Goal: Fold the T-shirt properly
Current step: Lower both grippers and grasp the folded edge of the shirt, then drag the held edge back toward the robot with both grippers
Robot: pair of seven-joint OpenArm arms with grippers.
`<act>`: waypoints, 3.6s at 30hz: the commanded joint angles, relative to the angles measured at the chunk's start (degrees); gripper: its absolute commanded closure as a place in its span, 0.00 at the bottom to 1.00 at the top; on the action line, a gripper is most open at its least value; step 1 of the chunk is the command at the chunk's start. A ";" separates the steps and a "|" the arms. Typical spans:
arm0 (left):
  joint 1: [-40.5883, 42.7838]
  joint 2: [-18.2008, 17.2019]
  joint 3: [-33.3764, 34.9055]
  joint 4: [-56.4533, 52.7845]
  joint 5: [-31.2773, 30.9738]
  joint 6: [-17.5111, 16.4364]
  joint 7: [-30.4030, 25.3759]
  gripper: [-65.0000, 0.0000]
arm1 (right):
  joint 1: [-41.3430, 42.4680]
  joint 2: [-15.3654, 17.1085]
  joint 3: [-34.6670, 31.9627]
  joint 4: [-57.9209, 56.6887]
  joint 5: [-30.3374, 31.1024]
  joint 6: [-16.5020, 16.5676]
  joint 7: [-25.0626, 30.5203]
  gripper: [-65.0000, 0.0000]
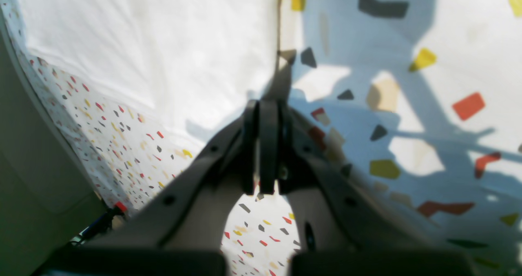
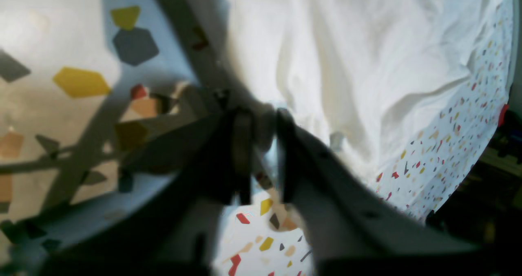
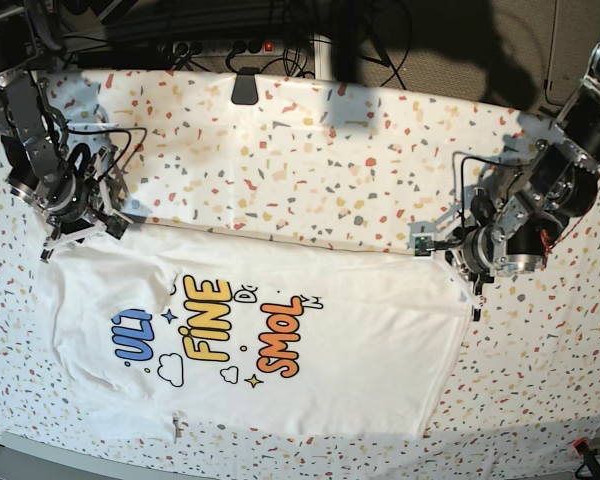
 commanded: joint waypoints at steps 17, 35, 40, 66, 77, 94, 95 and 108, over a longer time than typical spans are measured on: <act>-1.81 -0.55 -0.63 0.72 -1.90 0.61 1.90 1.00 | 0.92 1.60 0.61 6.78 5.88 3.32 -5.81 1.00; -1.57 -2.75 -0.63 9.81 -14.56 0.59 18.56 1.00 | -6.03 1.75 0.61 11.72 6.51 0.76 -8.28 1.00; -1.36 -2.75 -0.63 10.38 -18.56 0.57 22.38 1.00 | -8.85 2.21 0.61 15.56 6.51 0.76 -10.36 1.00; 17.84 -11.32 -0.66 25.77 -18.05 6.73 28.55 1.00 | -20.79 14.14 0.68 25.03 12.81 -4.81 -17.88 1.00; 22.25 -11.32 -0.66 26.08 -17.84 7.10 30.95 1.00 | -29.24 16.81 0.68 27.76 12.11 -7.19 -20.44 1.00; 34.38 -11.34 -0.66 35.95 -14.58 7.34 34.60 1.00 | -31.93 19.10 0.68 27.76 11.45 -7.17 -21.75 1.00; 34.84 -11.37 -0.66 36.65 -14.64 7.93 34.80 1.00 | -31.93 19.54 0.68 27.76 11.50 -7.17 -21.75 1.00; 37.40 -11.32 -0.68 39.08 -12.20 11.85 36.50 1.00 | -32.37 20.04 0.68 29.27 11.50 -10.29 -21.77 1.00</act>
